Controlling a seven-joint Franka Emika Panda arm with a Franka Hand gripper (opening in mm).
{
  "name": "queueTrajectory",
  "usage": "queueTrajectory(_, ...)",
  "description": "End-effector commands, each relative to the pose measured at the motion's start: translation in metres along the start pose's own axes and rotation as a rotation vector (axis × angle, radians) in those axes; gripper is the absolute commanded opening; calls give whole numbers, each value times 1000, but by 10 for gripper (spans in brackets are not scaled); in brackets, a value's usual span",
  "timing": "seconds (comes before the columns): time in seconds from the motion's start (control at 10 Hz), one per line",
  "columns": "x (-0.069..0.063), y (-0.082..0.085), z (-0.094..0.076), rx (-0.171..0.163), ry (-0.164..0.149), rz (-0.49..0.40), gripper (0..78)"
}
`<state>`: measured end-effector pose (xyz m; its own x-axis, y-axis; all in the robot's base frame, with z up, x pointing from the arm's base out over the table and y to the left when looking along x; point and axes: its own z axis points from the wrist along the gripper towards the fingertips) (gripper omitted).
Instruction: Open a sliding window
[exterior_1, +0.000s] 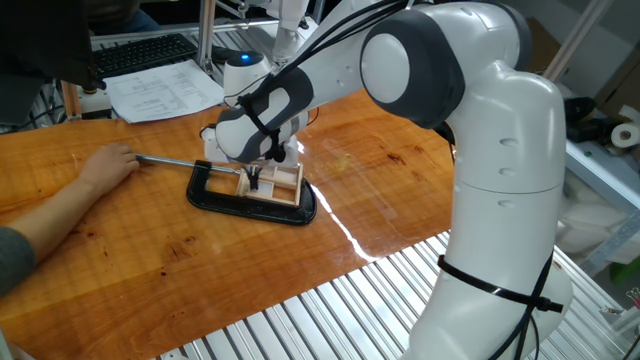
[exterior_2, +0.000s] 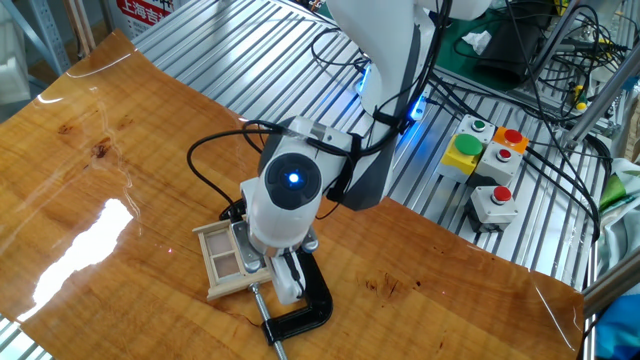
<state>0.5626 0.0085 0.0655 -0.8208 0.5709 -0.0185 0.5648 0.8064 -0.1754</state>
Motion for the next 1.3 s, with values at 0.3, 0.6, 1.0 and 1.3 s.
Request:
queueTrajectory(0.3,7,17,-27,-93,20,-43,0)
queueTrajectory(0.6,8,15,-35,-91,18,-66,0)
queueTrajectory(1.0,19,-18,-62,-115,-17,-240,0)
queueTrajectory(1.3,24,-35,-82,-117,-21,-288,0)
